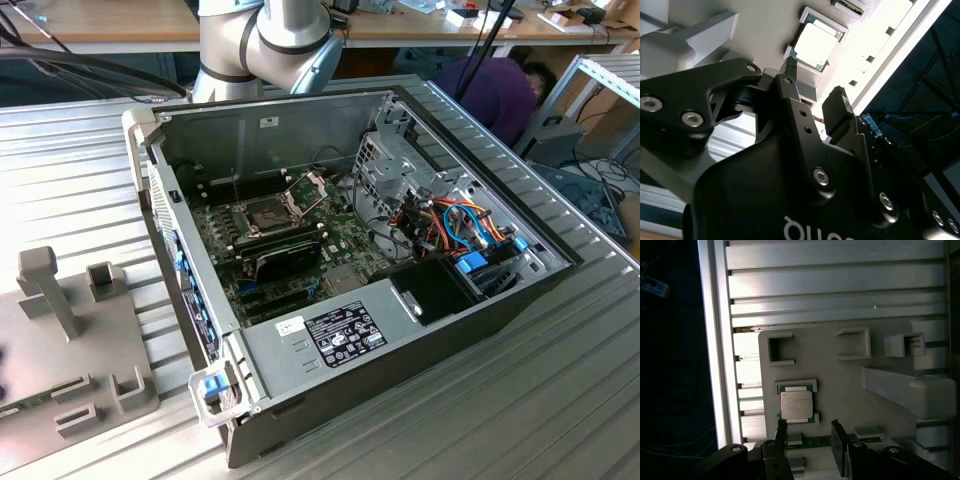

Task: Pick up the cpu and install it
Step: 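Pick up the cpu and move it towards the insertion slot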

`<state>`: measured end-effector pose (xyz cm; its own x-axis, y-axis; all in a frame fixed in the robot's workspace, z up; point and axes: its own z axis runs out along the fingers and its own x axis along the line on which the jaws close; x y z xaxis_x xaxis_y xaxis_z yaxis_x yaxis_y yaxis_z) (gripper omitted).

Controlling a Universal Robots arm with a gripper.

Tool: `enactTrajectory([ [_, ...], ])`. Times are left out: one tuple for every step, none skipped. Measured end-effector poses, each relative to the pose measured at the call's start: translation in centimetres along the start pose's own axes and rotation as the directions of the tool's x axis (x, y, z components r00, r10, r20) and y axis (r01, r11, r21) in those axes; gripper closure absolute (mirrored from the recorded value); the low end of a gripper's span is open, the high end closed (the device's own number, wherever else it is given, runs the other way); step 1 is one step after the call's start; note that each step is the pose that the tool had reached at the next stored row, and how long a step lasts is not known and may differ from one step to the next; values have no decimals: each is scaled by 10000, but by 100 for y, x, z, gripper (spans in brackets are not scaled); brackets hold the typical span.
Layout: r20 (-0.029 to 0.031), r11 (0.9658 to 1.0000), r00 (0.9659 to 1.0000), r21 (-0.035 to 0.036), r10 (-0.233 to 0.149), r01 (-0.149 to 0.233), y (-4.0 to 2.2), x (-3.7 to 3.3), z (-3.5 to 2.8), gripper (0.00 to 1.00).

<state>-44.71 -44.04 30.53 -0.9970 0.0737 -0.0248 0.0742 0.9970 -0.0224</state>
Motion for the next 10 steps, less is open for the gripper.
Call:
enactTrajectory([
  [-1, 10000, 10000, 1, 0, 0, 0, 1, 12, 52],
  [-2, 10000, 10000, 2, 0, 0, 0, 1, 25, 52],
  [-2, 10000, 10000, 2, -1, 1, 0, 1, 32, 52],
  [-3, 10000, 10000, 2, 0, 0, 1, 1, 37, 52],
  [-4, 10000, 10000, 3, 0, 0, 1, 1, 40, 52],
  [-5, 10000, 10000, 3, 0, 0, 1, 2, 42, 52],
  [-5, 10000, 10000, 4, 0, 0, 1, 2, 43, 52],
  [-4, 10000, 10000, 3, 0, 0, 1, 2, 43, 52],
  [-2, 10000, 10000, 2, 0, 0, 1, 2, 49, 52],
  [-2, 10000, 10000, 2, -1, 1, 1, 2, 53, 52],
])
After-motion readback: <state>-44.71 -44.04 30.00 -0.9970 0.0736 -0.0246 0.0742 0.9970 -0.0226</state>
